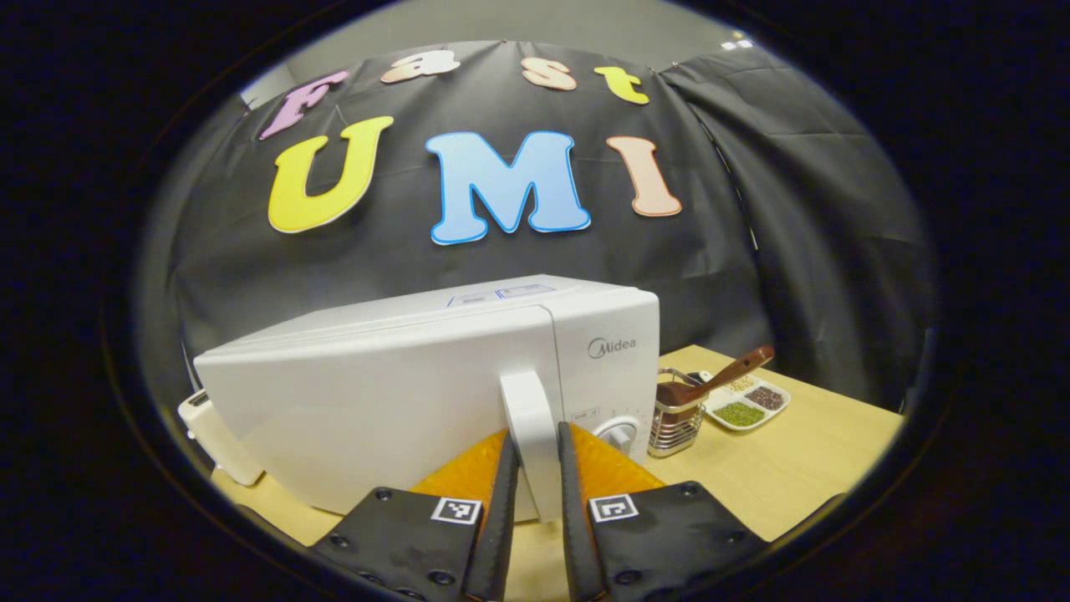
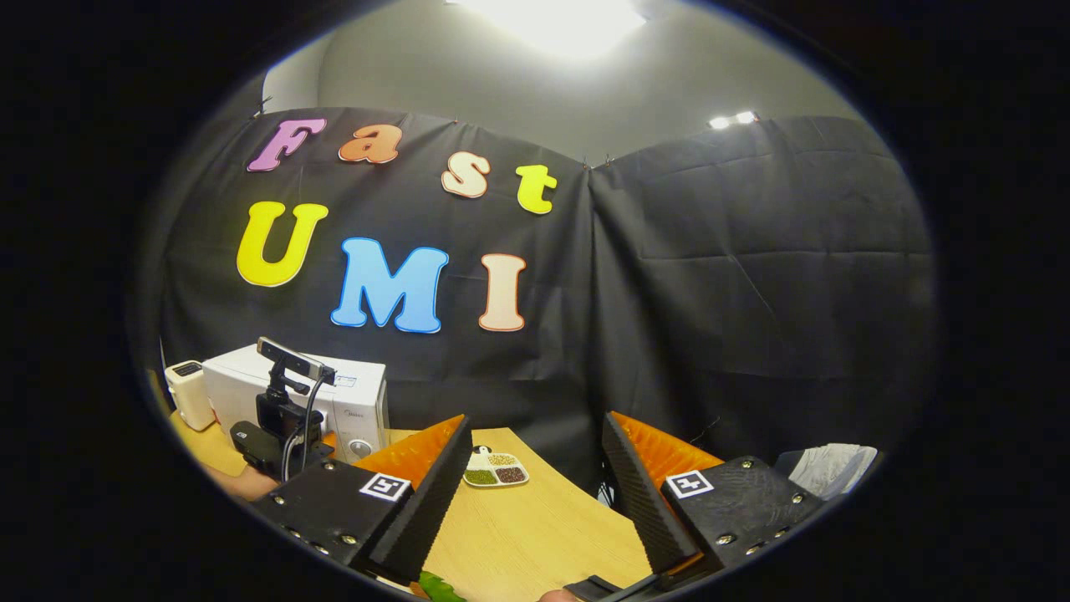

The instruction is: Open the microwave oven with the left hand, put the food in, and close the microwave oven.

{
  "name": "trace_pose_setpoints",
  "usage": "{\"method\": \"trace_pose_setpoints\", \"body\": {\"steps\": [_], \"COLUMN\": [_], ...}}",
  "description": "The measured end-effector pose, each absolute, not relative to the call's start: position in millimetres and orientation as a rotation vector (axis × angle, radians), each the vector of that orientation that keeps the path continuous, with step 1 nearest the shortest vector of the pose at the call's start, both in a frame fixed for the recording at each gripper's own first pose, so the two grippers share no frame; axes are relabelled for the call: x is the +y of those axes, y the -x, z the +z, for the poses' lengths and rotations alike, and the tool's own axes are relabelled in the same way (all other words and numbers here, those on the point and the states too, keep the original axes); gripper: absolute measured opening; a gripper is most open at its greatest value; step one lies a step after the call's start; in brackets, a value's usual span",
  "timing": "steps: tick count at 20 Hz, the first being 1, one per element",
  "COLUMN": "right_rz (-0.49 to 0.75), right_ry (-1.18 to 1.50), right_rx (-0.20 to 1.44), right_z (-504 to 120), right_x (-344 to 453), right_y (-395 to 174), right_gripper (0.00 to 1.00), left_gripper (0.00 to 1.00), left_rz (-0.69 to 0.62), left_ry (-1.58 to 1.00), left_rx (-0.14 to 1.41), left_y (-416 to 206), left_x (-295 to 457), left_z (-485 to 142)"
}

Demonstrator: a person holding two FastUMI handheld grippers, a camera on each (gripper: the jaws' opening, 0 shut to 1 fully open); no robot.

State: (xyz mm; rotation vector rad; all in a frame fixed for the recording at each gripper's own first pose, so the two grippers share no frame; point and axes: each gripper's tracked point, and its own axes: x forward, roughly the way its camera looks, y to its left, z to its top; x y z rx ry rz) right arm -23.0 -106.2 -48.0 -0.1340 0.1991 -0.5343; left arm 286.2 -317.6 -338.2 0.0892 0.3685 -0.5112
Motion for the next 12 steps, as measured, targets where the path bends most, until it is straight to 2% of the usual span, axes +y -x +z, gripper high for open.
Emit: {"method": "trace_pose_setpoints", "body": {"steps": [3,4,6,10,12], "right_rz": [-0.526,-0.519,-0.502,-0.455,-0.422], "right_ry": [0.13,0.13,0.121,0.138,0.128], "right_rx": [0.202,0.2,0.2,0.183,0.167], "right_z": [-48,-48,-50,-45,-41], "right_x": [-106,-105,-104,-104,-99], "right_y": [26,27,29,31,29], "right_gripper": [0.95,0.95,0.95,0.95,0.95], "left_gripper": [0.24,0.18,0.14,0.14,0.14], "left_rz": [-0.492,-0.489,-0.491,-0.475,-0.48], "left_ry": [-0.102,-0.096,-0.098,-0.061,-0.088], "left_rx": [0.38,0.38,0.392,0.462,0.394], "left_y": [-285,-284,-285,-265,-241], "left_x": [-316,-316,-316,-309,-297], "left_z": [-336,-336,-336,-338,-323]}}
